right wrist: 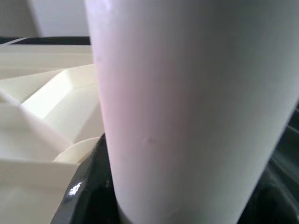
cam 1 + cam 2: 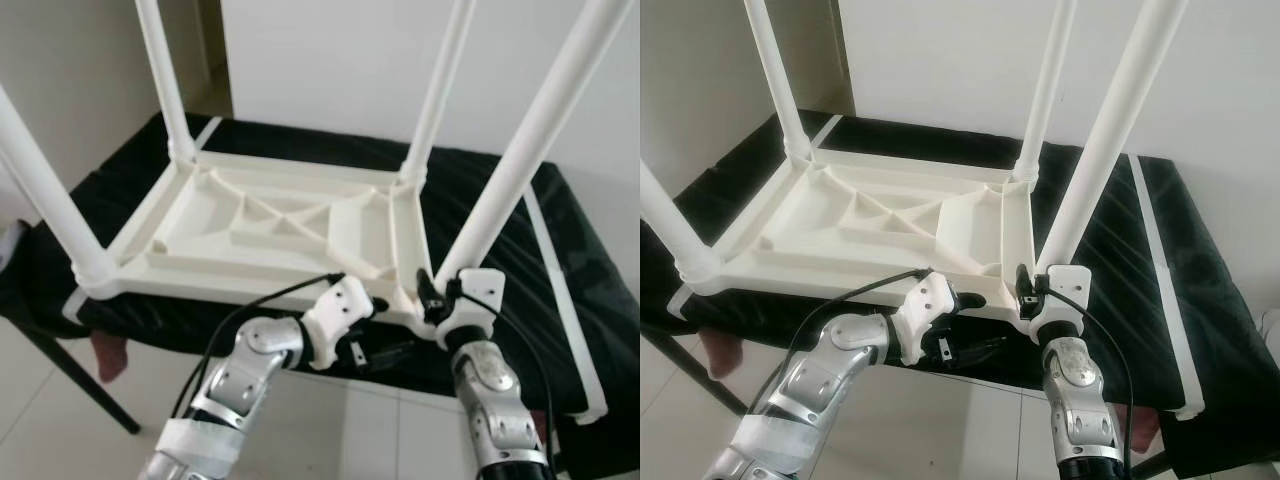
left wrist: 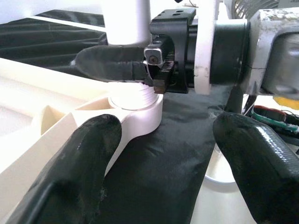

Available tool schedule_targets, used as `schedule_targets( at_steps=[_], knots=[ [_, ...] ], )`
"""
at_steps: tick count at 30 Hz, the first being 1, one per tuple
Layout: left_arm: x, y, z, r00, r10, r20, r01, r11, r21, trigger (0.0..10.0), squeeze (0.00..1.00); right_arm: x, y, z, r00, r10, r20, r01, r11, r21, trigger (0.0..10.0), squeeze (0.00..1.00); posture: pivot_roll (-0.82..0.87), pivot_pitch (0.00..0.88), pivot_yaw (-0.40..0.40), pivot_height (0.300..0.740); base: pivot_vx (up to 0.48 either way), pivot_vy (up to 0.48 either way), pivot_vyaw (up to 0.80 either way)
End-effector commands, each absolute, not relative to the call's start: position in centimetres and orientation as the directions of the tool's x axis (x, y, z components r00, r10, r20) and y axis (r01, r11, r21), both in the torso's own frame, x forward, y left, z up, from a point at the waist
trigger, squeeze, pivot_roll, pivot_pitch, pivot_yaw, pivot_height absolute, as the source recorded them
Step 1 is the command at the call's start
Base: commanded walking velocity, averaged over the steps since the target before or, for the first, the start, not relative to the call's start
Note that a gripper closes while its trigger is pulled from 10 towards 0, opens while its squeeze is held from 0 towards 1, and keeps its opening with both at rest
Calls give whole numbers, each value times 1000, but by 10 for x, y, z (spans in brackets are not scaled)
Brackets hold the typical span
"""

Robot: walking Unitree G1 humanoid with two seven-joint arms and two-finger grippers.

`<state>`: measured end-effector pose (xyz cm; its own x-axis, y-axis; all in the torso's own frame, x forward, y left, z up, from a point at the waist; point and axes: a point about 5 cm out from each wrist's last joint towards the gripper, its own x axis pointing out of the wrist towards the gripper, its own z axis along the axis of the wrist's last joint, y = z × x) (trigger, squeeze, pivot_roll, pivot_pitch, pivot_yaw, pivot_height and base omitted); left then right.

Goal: Building children table

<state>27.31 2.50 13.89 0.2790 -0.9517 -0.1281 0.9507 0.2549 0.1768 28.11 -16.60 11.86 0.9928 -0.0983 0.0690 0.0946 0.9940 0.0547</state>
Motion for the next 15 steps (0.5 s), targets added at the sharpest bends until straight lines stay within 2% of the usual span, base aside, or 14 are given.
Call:
schedule_targets(
  at_steps=[1, 6, 10, 11, 14, 15],
  knots=[
    [274, 24, 142, 314, -943, -110, 940, 292, 179, 10000, 0, 273, -169, 103, 978, -208, -12, 208, 975, 81, 10000, 0, 27, 0, -55, 740, 0, 0, 0],
    [275, 22, 143, 304, -947, -103, 943, 283, 176, 10000, 0, 270, -153, 105, 983, -185, -7, 185, 979, 85, 10000, 0, 18, 0, -41, 740, 0, 0, 0],
    [275, 21, 143, 297, -949, -105, 945, 275, 179, 10000, 0, 271, -154, 107, 980, -197, -5, 196, 976, 91, 10000, 0, 15, 0, -38, 740, 0, 0, 0],
    [275, 21, 143, 296, -949, -106, 944, 274, 181, 10000, 0, 272, -156, 108, 979, -205, 1, 204, 975, 93, 10000, 443, 13, 0, -36, 740, 0, 0, 0],
    [276, 21, 143, 296, -949, -107, 944, 273, 184, 10000, 0, 272, -158, 110, 976, -216, 7, 215, 972, 91, 10000, 443, 10, 0, -33, 740, 0, 0, 0],
    [276, 19, 143, 292, -951, -105, 945, 270, 183, 10000, 0, 272, -164, 114, 977, -211, 33, 208, 975, 74, 10000, 1000, 3, 0, -29, 740, 0, 0, 0]
  ],
)
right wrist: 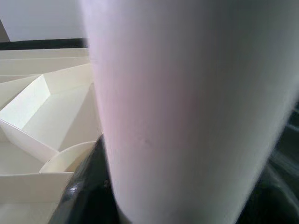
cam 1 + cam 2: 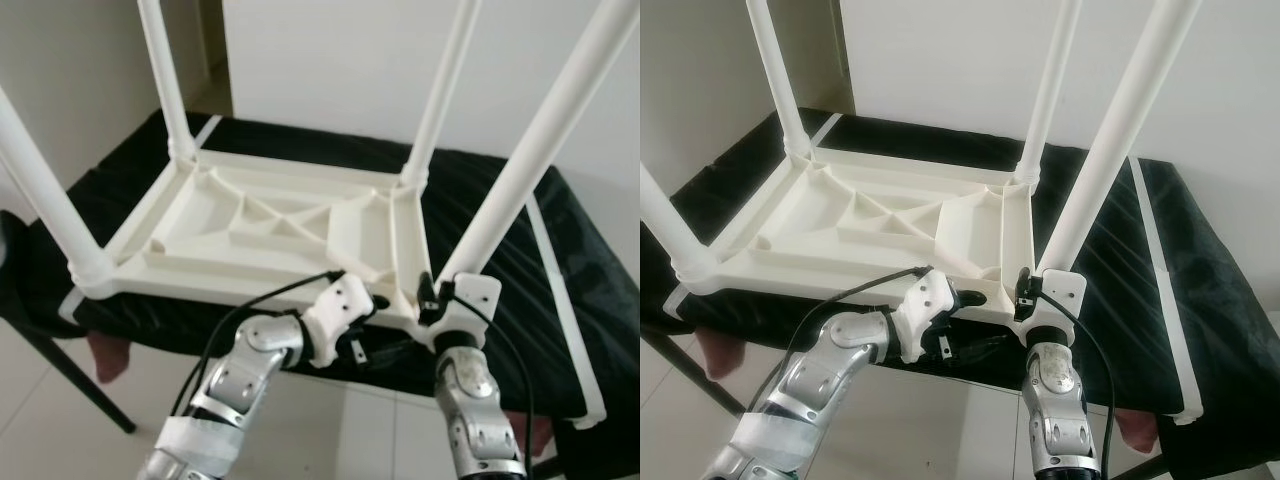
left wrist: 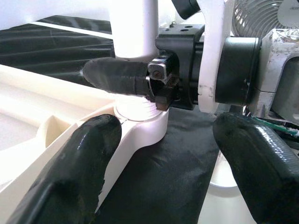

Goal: Building children table

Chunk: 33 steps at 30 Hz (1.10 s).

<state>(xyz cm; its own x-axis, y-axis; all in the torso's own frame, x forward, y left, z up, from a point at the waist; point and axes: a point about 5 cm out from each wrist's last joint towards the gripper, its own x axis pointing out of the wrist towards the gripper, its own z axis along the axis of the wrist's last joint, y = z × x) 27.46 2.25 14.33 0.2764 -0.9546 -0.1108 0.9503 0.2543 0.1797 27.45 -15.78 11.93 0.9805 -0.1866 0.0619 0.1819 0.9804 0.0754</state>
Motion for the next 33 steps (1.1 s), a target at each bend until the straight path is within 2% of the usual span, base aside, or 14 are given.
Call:
schedule_targets(
  at_steps=[1, 5, 13, 14, 17, 22, 29, 30, 32, 33],
  knots=[
    [276, 19, 143, 292, -951, -105, 945, 270, 183, 10000, 0, 272, -164, 114, 977, -211, 33, 208, 975, 74, 10000, 1000, 3, 0, -29, 740, 0, 0, 0],
    [273, 16, 145, 274, -958, -86, 953, 258, 160, 10000, 0, 273, -175, 119, 995, -55, 85, 51, 997, 52, 10000, 1000, -4, 0, -28, 740, 0, 0, 0],
    [275, 16, 145, 284, -955, -85, 950, 268, 163, 10000, 0, 277, -192, 122, 995, 57, 77, -58, 998, 13, 10000, 1000, 0, 0, -33, 740, 0, 0, 0],
    [275, 16, 145, 288, -954, -86, 948, 271, 164, 10000, 0, 277, -195, 124, 993, 88, 81, -87, 996, -10, 10000, 0, 3, 0, -36, 740, 0, 0, 0],
    [274, 17, 145, 292, -953, -86, 947, 275, 163, 10000, 0, 278, -199, 124, 990, 122, 74, -120, 992, -30, 10000, 0, 6, 0, -37, 740, 0, 0, 0],
    [272, 20, 144, 301, -950, -87, 946, 286, 154, 10000, 0, 282, -209, 124, 953, 301, 25, -296, 947, -128, 10000, 0, 14, 0, -42, 740, 0, 0, 0],
    [272, 18, 145, 308, -948, -84, 944, 293, 152, 10000, 0, 284, -207, 120, 916, 402, -24, -400, 904, -152, 10000, 0, 26, 0, -58, 740, 0, 0, 0],
    [272, 18, 144, 312, -946, -85, 943, 297, 151, 10000, 0, 284, -207, 120, 907, 420, -35, -420, 894, -158, 7059, 0, 27, 0, -62, 740, 0, 0, 0],
    [272, 18, 144, 314, -946, -86, 942, 299, 150, 10000, 0, 285, -206, 119, 903, 427, -38, -427, 889, -163, 7059, 0, 27, 0, -62, 740, 0, 0, 0],
    [272, 19, 143, 318, -944, -89, 941, 302, 153, 10000, 0, 286, -207, 119, 901, 432, -41, -432, 884, -178, 2784, 0, 27, 0, -64, 740, 0, 0, 0]
  ],
)
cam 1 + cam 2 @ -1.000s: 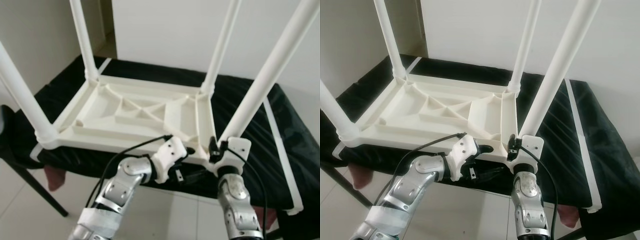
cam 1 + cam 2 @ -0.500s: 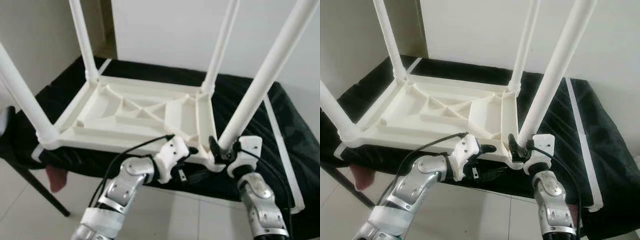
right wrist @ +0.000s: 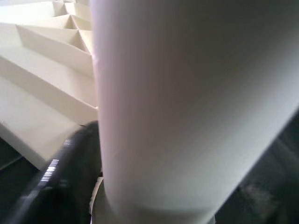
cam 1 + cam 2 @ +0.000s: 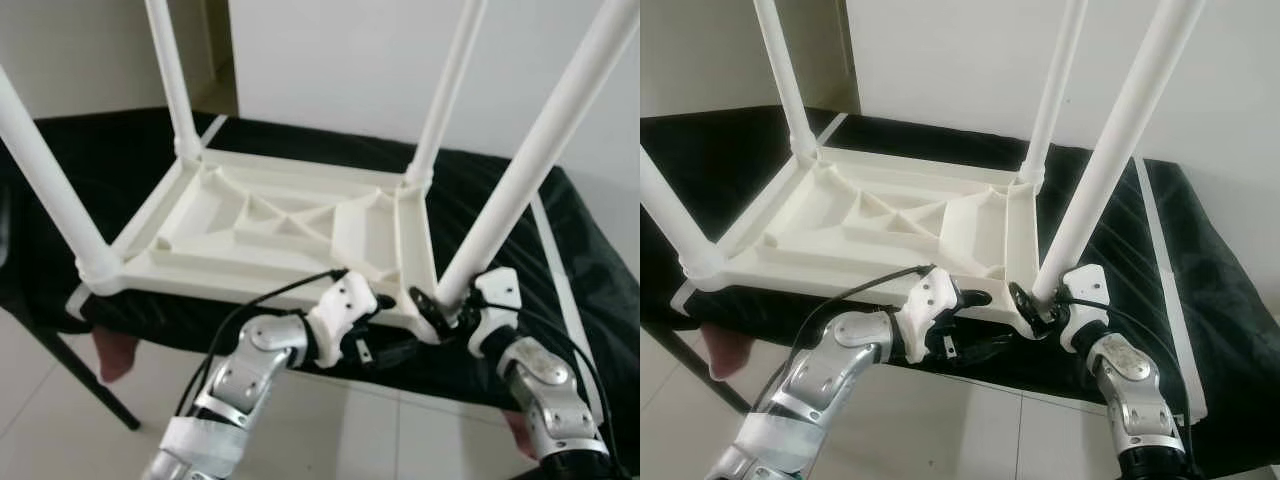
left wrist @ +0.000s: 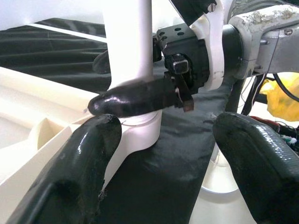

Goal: Building children table

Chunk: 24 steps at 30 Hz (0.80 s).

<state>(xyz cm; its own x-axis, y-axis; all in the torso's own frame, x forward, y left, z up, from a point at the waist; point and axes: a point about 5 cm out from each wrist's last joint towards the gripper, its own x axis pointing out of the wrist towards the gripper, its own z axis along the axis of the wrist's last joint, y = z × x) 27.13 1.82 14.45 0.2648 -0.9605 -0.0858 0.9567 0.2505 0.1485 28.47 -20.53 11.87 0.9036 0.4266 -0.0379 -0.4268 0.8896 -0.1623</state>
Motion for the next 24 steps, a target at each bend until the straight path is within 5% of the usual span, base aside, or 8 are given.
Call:
schedule_targets(
  at_steps=[1, 11, 12, 13, 24],
  knots=[
    [272, 19, 142, 321, -943, -93, 940, 304, 156, 10000, 0, 286, -207, 118, 900, 434, -46, -435, 883, -179, 0, 0, 27, 0, -65, 740, 0, 0, 0],
    [273, 19, 142, 333, -938, -99, 935, 314, 167, 10000, 0, 288, -211, 115, 905, 421, -61, -426, 890, -162, 0, 0, 24, 0, -67, 740, 0, 0, 0],
    [273, 19, 142, 334, -937, -102, 934, 314, 169, 10000, 0, 287, -211, 115, 912, 407, -60, -411, 897, -163, 2078, 0, 23, 0, -66, 740, 0, 0, 0],
    [273, 19, 141, 335, -937, -103, 934, 315, 169, 10000, 0, 286, -211, 114, 921, 386, -59, -391, 908, -153, 10000, 0, 23, 0, -65, 740, 0, 0, 0],
    [272, 21, 140, 336, -935, -111, 934, 316, 167, 10000, 0, 276, -197, 110, 977, 214, -17, -215, 974, -78, 10000, 0, 17, 4, -61, 740, 0, 0, 0]
  ],
)
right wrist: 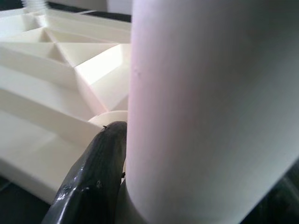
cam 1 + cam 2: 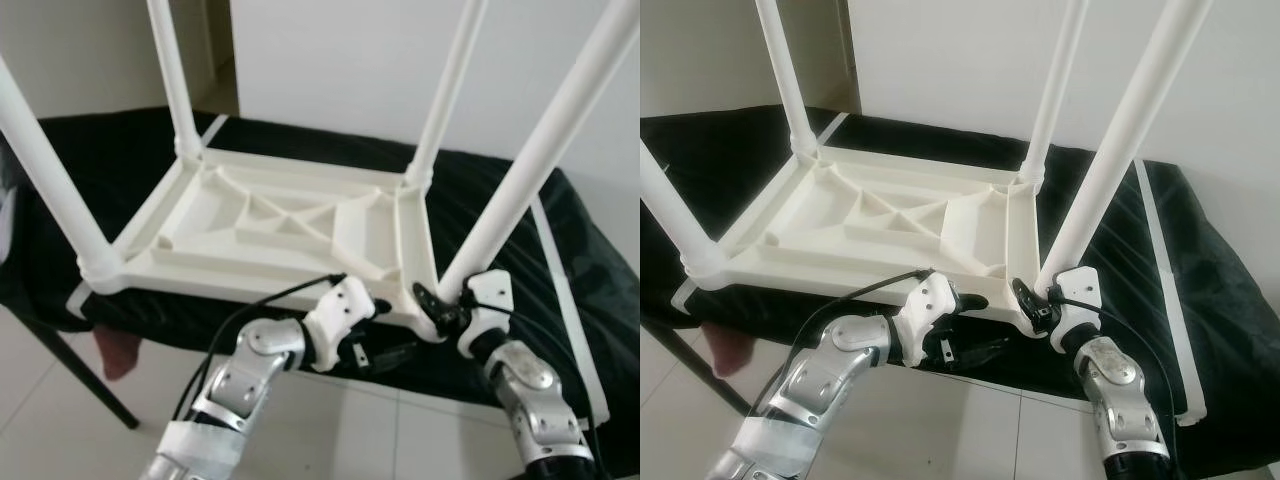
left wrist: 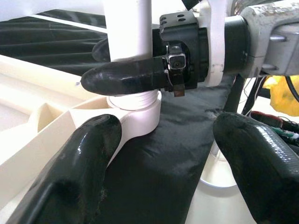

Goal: Building children table

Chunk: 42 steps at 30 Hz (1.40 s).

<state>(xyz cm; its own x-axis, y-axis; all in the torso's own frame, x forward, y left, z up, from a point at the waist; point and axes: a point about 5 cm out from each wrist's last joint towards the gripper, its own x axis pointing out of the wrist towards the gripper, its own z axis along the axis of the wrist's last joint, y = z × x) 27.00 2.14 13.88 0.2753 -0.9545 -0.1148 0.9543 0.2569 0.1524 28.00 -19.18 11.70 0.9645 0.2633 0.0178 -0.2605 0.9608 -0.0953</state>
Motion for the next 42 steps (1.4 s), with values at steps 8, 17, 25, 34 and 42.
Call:
schedule_targets(
  at_steps=[8, 17, 25, 34, 42],
  knots=[
    [274, 20, 141, 336, -935, -110, 933, 315, 171, 10000, 0, 271, -196, 99, 990, -129, -57, 127, 991, -31, 10000, 0, 17, 2, -60, 740, 0, 0, 0],
    [274, 20, 144, 344, -934, -97, 931, 325, 168, 10000, 0, 265, -163, 96, 971, -232, -62, 236, 970, 63, 10000, 0, 18, 3, -52, 740, 0, 0, 0],
    [275, 20, 144, 346, -933, -98, 930, 326, 172, 10000, 0, 265, -162, 97, 972, -226, -69, 231, 971, 66, 10000, 0, 18, 2, -55, 740, 0, 0, 0],
    [275, 20, 144, 349, -932, -99, 928, 330, 171, 10000, 0, 265, -167, 105, 990, -143, -20, 144, 988, 49, 10000, 1000, 17, 1, -61, 740, 0, 0, 0],
    [272, 19, 140, 333, -936, -116, 936, 312, 164, 10000, 0, 266, -185, 113, 999, 29, 40, -29, 1000, 10, 10000, 0, 11, 0, -61, 740, 0, 0, 0]
  ],
)
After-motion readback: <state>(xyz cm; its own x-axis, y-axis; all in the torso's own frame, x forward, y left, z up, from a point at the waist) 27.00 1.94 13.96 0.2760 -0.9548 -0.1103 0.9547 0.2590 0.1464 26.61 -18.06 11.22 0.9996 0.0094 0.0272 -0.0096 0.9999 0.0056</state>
